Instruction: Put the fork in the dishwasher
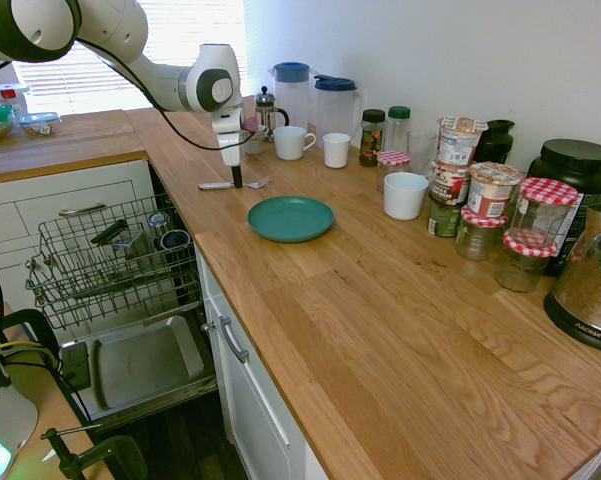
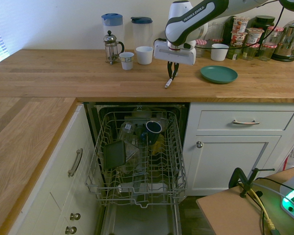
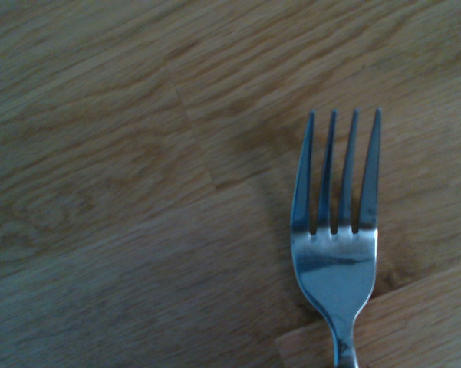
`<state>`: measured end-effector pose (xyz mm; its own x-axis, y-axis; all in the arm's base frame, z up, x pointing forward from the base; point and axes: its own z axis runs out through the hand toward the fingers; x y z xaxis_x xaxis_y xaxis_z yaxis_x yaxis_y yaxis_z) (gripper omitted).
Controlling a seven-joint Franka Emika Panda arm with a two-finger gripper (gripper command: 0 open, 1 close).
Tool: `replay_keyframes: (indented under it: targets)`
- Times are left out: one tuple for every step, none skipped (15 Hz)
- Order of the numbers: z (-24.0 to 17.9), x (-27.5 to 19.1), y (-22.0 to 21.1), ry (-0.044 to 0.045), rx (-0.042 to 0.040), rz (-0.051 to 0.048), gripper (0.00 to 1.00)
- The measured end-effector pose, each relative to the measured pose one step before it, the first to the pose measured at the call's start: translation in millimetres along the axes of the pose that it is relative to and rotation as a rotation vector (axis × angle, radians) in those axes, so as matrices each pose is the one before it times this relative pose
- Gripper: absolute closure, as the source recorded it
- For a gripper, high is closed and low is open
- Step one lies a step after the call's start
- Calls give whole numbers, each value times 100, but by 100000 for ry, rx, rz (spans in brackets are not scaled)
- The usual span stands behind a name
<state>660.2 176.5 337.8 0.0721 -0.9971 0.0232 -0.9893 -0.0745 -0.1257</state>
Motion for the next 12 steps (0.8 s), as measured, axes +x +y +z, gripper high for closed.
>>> replay_keyframes:
  targets:
    - [-111,420,-72,-840,81,-1586,100]
    - [-434,360,41,-851,288,-1628,100]
    - [-830,244,178,-774,490,-1819,100]
    - [-1248,70,525,-996,639,-1842,100]
    - [-1500,-112,792,-723,699,-1786,100]
    - [-1656,-260,1069,-539,226,-1628,100]
    - [-1790,-470,1279,-746,123,-1883,100]
    - [-1462,-735,1338,-1520,-213,-2312,100]
    - [-1123,-1047,1346,-1932,-537,-2793,100]
    - [-767,-1390,1487,-1757,-1000,-3017,100]
    - [-323,-1386,1345,-1397,-1272,-2632,100]
    - [-141,-1505,1260,-1509,-1128,-2690,100]
